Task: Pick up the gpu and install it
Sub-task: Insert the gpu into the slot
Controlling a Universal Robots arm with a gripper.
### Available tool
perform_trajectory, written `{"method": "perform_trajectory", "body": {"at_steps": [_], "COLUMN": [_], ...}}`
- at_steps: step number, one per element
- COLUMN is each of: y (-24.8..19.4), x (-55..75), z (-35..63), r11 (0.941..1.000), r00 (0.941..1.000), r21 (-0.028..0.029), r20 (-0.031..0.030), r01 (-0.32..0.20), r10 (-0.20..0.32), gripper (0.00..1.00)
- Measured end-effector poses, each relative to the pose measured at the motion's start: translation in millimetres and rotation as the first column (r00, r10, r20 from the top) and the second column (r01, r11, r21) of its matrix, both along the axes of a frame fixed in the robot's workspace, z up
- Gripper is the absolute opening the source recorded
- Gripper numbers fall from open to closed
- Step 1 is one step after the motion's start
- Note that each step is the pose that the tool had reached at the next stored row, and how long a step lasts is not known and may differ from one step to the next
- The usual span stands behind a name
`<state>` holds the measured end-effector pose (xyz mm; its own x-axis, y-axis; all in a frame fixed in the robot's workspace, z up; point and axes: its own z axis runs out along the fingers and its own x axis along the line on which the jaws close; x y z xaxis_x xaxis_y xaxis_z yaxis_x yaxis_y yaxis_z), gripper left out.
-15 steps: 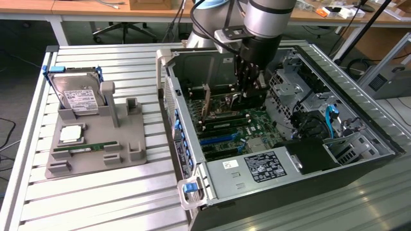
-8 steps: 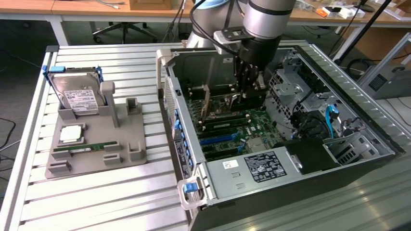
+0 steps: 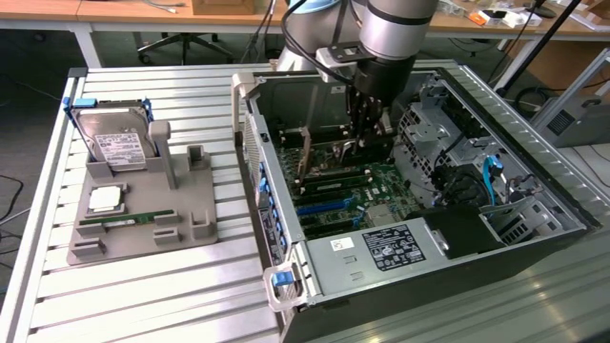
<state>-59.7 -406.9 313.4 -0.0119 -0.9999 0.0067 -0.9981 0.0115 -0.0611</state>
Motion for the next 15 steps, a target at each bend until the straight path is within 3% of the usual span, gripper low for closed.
{"method": "perform_trajectory", "body": {"at_steps": [15], "y": [-0.2], "x": [-1.4], "z": [-4.7], "r11": [1.0], "r00": [1.0], "r21": [0.0001], "r20": [0.0], "r01": [0.0], "r10": [0.0], "gripper": [0.27]}}
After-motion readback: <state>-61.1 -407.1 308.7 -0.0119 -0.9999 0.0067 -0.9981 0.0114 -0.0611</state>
